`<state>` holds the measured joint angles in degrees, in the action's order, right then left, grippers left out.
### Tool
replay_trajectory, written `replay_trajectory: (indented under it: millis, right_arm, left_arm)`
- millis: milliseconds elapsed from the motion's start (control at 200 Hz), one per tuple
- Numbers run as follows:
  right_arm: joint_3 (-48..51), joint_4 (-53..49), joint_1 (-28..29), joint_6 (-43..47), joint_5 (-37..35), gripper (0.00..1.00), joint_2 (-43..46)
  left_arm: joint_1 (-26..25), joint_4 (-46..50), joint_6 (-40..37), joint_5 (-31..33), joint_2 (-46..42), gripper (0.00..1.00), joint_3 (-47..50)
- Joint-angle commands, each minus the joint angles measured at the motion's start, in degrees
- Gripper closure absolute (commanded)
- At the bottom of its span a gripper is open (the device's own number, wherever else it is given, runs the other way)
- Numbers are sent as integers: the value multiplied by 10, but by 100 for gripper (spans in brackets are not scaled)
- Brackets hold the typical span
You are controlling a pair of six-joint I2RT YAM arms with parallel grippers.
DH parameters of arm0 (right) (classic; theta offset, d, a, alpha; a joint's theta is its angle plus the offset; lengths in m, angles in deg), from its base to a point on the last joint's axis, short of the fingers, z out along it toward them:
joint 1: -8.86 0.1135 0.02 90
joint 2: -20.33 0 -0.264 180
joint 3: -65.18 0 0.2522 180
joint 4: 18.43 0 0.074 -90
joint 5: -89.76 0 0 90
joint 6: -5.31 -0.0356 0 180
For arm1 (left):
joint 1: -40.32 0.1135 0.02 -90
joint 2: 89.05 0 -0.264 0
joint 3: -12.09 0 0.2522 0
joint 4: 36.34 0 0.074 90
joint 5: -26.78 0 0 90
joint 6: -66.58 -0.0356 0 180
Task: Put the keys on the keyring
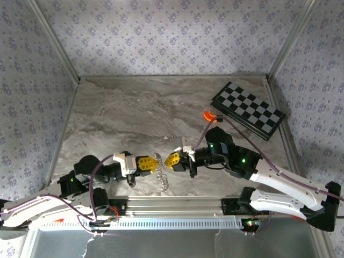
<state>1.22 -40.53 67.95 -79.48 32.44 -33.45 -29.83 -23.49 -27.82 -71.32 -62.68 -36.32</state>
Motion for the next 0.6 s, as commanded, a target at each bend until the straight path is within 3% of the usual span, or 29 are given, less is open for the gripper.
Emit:
replay_trajectory:
  millis: [0,265,440,595]
  right_arm:
    - [-9,-16,4,17,-19,100,3]
    - [-3,-12,8,18,-15,100,10]
    - [15,3,11,12,-15,64,42]
    - [21,16,9,-3,5,50,63]
  left_arm:
    - [-3,-59,11,-5,-1,100,-7]
    - [-3,-57,9,-11,2,100,-8]
    - [-3,-51,9,-18,2,100,-11]
    - [-3,-42,8,-29,4,100,-15]
